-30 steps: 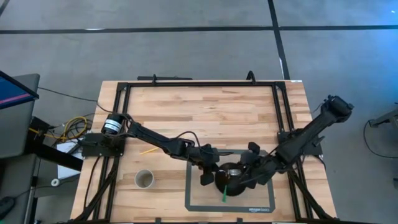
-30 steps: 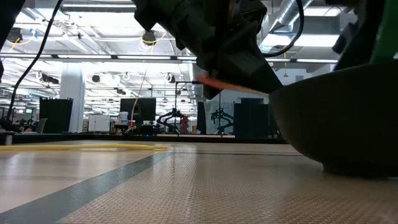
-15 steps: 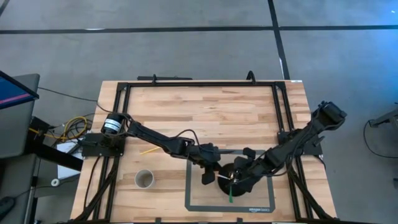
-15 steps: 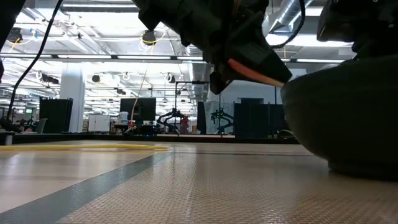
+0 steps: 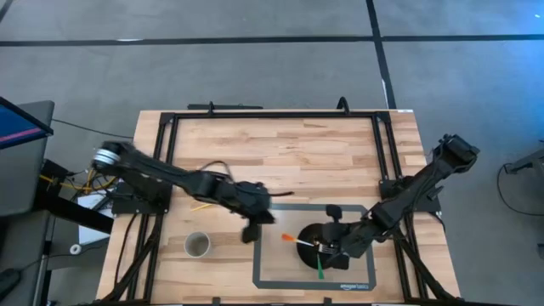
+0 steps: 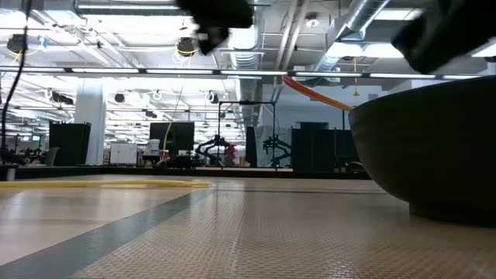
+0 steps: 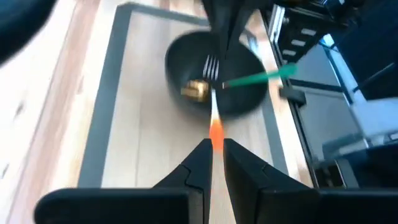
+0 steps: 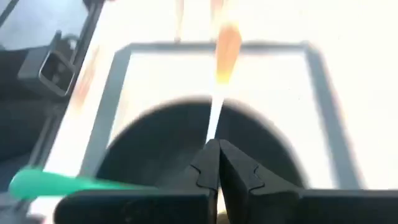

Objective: Pick & Place Utensil
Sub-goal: Put the white cup on the transparent mat

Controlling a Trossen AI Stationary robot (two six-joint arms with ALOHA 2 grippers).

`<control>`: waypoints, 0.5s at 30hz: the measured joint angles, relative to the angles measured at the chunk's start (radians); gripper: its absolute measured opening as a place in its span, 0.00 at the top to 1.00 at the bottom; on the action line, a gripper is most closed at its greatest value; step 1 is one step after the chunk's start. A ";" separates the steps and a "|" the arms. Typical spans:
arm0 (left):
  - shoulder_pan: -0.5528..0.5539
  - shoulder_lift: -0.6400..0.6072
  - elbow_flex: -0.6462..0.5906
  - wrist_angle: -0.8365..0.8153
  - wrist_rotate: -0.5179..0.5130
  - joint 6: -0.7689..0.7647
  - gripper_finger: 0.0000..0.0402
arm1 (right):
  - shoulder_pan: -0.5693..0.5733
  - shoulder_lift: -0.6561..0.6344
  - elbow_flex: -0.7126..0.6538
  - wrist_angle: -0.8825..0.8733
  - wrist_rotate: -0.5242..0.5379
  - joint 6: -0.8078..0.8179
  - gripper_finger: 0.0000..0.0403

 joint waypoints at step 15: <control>-0.040 -0.800 -0.494 -0.013 -0.267 -0.101 0.90 | -0.191 0.009 0.000 0.523 0.108 -0.221 0.99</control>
